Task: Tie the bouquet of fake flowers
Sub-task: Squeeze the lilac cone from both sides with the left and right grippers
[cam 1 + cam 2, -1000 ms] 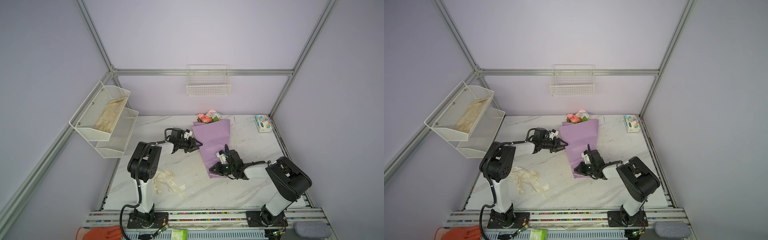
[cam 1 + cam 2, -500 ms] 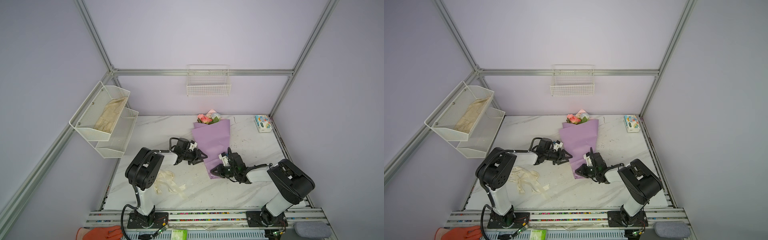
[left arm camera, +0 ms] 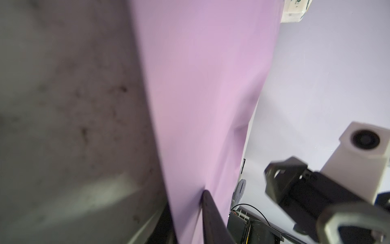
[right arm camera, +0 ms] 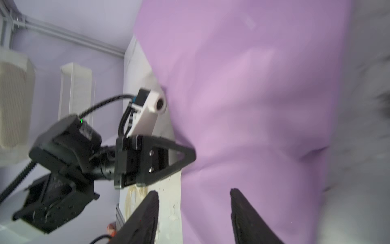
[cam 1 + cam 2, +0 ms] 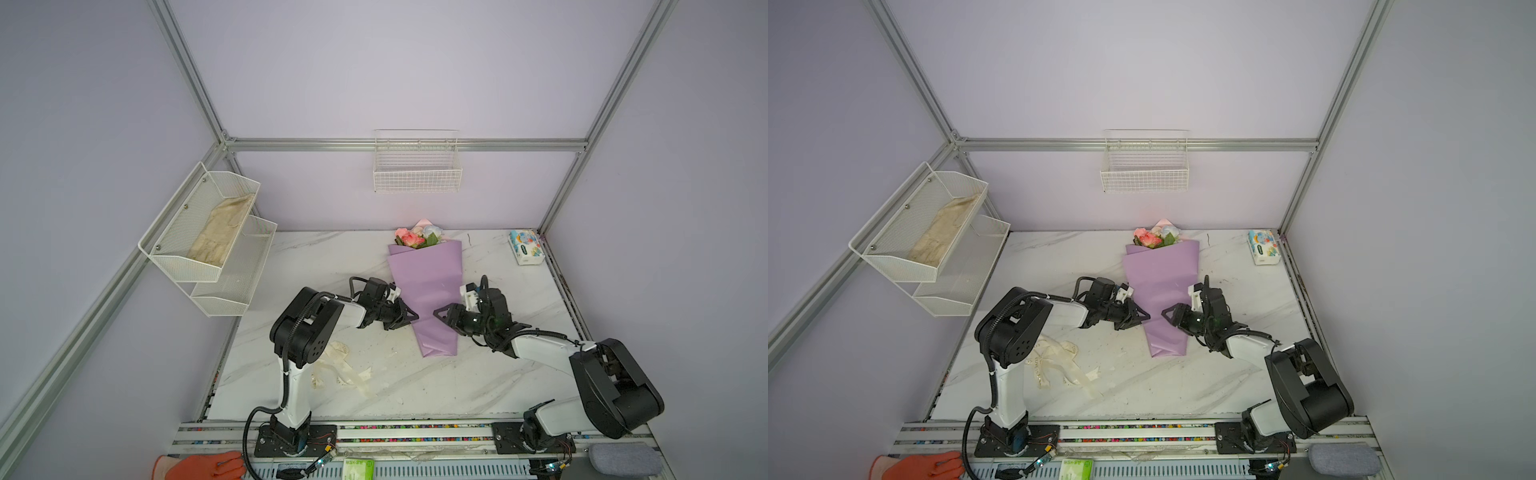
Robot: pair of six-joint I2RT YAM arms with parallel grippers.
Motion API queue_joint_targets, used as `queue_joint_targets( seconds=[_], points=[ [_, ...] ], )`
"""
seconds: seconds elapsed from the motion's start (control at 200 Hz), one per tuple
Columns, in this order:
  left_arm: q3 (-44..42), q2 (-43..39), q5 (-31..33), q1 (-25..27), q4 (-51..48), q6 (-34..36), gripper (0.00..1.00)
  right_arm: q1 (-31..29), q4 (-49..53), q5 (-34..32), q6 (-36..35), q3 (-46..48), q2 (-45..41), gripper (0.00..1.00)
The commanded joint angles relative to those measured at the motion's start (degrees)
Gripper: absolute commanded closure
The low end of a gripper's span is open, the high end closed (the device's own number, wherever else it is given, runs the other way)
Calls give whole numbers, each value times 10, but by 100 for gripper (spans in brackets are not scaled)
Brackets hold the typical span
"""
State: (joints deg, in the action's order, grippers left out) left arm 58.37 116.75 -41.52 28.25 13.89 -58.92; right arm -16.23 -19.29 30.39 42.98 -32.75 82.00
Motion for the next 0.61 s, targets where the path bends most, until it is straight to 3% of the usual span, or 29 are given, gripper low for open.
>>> queue_joint_targets(
  seconds=[0.0, 0.15, 0.21, 0.425, 0.6],
  points=[
    [35, 21, 37, -3, -38, 11, 80, 43, 64, -2, -24, -17, 38, 39],
    [43, 35, 35, -9, -34, 8, 83, 51, 65, 35, -62, -62, 126, 40],
    [46, 41, 30, -13, -27, 4, 85, 51, 51, 52, -64, -72, 156, 45],
    [77, 60, 24, -34, -28, 0, 87, 51, 25, 63, -63, -114, 229, 76],
    [141, 95, 19, -54, -59, 7, 89, 50, 13, 68, -54, -163, 293, 81]
  ],
)
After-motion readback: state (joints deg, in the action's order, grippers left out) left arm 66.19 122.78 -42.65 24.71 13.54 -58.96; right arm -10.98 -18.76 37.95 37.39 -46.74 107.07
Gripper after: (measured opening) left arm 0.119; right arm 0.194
